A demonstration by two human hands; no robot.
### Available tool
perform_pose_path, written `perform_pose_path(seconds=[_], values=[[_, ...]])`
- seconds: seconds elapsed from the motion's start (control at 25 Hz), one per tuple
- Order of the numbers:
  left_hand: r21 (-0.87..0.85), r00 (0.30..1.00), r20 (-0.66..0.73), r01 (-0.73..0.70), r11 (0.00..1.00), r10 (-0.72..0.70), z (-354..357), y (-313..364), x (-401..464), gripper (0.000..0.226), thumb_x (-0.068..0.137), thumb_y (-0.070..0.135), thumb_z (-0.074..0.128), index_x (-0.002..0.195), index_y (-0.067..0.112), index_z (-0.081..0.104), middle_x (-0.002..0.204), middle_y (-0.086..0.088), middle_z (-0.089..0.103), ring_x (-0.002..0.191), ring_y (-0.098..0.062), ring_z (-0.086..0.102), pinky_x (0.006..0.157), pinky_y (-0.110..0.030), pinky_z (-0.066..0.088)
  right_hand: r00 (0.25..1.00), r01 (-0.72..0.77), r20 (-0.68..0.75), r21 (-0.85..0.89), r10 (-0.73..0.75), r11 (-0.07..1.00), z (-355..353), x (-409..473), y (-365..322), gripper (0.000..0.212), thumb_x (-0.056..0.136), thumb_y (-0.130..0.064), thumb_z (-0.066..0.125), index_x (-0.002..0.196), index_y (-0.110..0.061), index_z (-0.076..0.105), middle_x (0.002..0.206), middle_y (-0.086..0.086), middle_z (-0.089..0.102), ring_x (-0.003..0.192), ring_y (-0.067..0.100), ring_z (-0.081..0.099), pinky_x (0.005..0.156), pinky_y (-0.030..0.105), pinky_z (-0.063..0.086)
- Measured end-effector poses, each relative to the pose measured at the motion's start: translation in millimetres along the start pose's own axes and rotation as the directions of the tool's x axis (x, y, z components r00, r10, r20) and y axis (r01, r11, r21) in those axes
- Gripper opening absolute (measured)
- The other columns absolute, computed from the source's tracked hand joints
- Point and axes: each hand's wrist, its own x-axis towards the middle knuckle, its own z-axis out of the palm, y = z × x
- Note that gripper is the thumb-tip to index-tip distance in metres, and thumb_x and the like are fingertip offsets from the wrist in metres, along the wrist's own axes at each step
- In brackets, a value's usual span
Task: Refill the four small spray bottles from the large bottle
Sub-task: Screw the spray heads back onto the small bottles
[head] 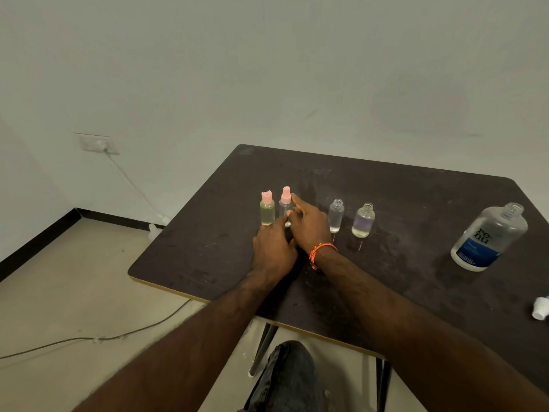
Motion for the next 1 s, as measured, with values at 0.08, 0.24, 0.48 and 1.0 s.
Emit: perform_pose_path(seconds=[0.08,0.24,0.48,1.0], values=[[0.058,1.0,-0.021,-0.003,0.998,0.004,-4.8,1.8,-2.4,0.019,0.092,0.017,0.068,0.111,0.019,0.071,0.1,0.001,0.074,0.098,-0.023,0.069,0.093,-0.051,0.058,1.0,-0.02,-0.023,0.031,0.02,0.999,-1.9,-5.7,2.2,0.046,0.097,-0.018,0.057,0.143,-0.023,0.055,0.123,0.004,0.07,0.111,0.018,0.065,0.1,0.028,0.049],[0.082,0.995,-0.058,-0.071,0.994,0.076,-8.6,8.8,-20.1,0.018,0.095,0.019,0.065,0.111,0.018,0.072,0.102,-0.001,0.075,0.097,-0.023,0.07,0.092,-0.047,0.059,0.993,0.037,-0.114,-0.026,-0.04,0.999,-20.4,-29.5,7.5,0.037,0.095,-0.014,0.055,0.129,-0.019,0.068,0.125,0.0,0.071,0.114,0.013,0.065,0.102,0.028,0.05],[-0.087,0.993,0.039,-0.109,0.99,0.113,-0.5,48.7,-21.0,0.05,0.094,0.014,0.072,0.142,0.012,0.058,0.135,-0.007,0.068,0.127,-0.022,0.064,0.106,-0.034,0.052,0.979,-0.065,-0.198,-0.117,0.041,0.991,-65.6,-56.1,25.0,0.039,0.091,-0.007,0.051,0.123,-0.016,0.071,0.122,0.003,0.071,0.114,0.02,0.065,0.101,0.031,0.05],[-0.182,0.956,0.236,-0.134,0.974,0.176,26.7,60.3,40.9,0.042,0.089,0.012,0.067,0.131,0.017,0.066,0.119,-0.003,0.076,0.11,-0.023,0.072,0.101,-0.047,0.056,0.984,-0.178,-0.011,-0.144,0.178,0.973,-69.0,-41.7,35.8,0.066,0.078,-0.006,0.046,0.143,-0.018,0.047,0.12,0.011,0.067,0.105,0.03,0.064,0.093,0.043,0.055]])
